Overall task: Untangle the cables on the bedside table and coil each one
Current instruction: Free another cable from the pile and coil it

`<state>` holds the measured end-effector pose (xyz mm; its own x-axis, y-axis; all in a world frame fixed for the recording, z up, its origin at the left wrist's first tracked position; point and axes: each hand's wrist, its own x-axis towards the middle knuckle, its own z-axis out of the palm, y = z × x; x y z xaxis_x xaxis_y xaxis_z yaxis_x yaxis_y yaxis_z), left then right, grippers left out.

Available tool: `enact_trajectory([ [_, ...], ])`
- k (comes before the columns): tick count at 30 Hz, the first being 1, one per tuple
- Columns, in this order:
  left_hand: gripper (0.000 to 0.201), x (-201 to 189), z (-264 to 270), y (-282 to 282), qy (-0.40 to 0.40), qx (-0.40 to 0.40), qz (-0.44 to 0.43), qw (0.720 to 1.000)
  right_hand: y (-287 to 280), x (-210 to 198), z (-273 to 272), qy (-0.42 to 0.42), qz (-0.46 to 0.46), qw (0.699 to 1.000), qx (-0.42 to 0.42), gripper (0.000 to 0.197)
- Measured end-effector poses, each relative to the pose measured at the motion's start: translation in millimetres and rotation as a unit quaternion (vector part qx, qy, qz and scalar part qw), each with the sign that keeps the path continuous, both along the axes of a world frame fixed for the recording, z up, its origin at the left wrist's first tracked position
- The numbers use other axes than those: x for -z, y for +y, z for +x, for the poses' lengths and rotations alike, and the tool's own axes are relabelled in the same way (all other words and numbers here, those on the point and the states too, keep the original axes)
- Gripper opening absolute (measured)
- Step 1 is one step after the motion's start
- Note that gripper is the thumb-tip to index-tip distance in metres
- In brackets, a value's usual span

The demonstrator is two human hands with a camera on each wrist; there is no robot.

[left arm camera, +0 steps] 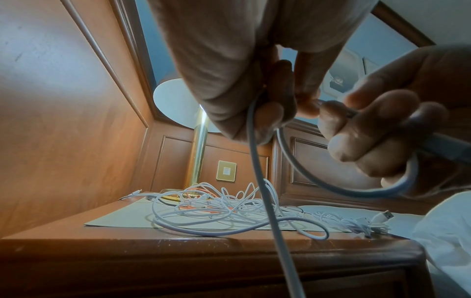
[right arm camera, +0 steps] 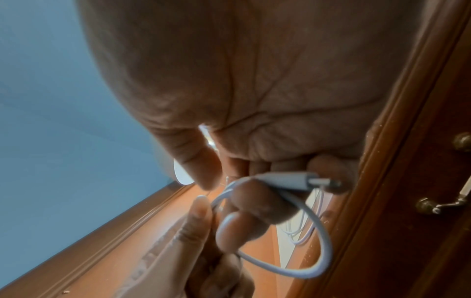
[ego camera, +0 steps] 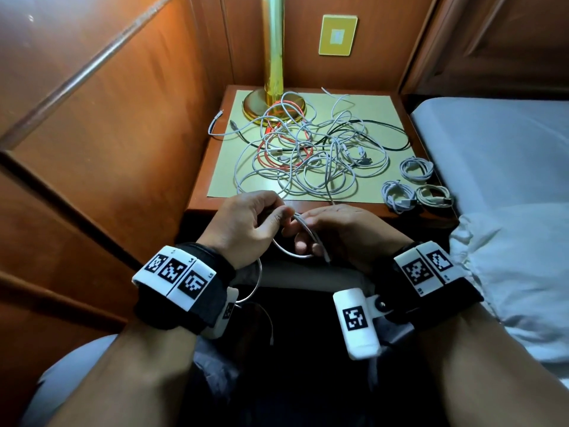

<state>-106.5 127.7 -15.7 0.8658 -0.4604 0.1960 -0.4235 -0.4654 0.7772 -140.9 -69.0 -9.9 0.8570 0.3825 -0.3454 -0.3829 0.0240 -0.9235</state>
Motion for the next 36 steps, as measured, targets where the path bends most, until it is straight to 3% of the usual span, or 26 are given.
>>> enact_trajectory([
  [6, 0.021, 5, 3, 1, 0.014, -0.001, 0.002, 1.000, 1, -1, -2, -0.015, -0.052, 0.998, -0.040, 0.033],
  [9, 0.021, 3, 2, 0, 0.021, 0.007, -0.033, 0.999, -1, -3, -2, -0.036, -0.027, 0.998, -0.047, 0.032],
  [11, 0.027, -1, 3, -1, 0.036, -0.006, -0.093, 0.995, -1, -3, -3, -0.035, 0.069, 0.997, 0.004, 0.024],
  [14, 0.028, -2, 12, 8, 0.074, -0.058, -0.141, 0.986, -6, -10, -2, -0.030, 0.222, 0.969, 0.102, 0.016],
  [20, 0.009, 4, 29, 36, -0.035, -0.184, -0.029, 0.982, -35, -17, 9, -0.062, 0.294, 0.912, 0.280, 0.028],
  [23, 0.007, 5, 24, 28, -0.103, -0.174, 0.016, 0.979, -32, -13, 7, -0.097, 0.219, 0.915, 0.326, 0.029],
  [26, 0.003, 8, 17, 15, -0.131, -0.064, 0.052, 0.988, -26, -4, 3, -0.225, -0.022, 0.941, 0.252, 0.030],
  [29, 0.005, 12, 6, 0, -0.133, 0.041, 0.030, 0.990, -21, 7, 1, -0.290, -0.223, 0.915, 0.170, 0.027],
  [32, 0.010, 12, 1, -9, -0.118, 0.063, -0.017, 0.991, -18, 10, 2, -0.278, -0.258, 0.918, 0.113, 0.026],
  [36, 0.007, 9, 4, -6, -0.143, 0.018, -0.049, 0.988, -13, 8, 1, -0.254, -0.258, 0.930, 0.067, 0.030],
])
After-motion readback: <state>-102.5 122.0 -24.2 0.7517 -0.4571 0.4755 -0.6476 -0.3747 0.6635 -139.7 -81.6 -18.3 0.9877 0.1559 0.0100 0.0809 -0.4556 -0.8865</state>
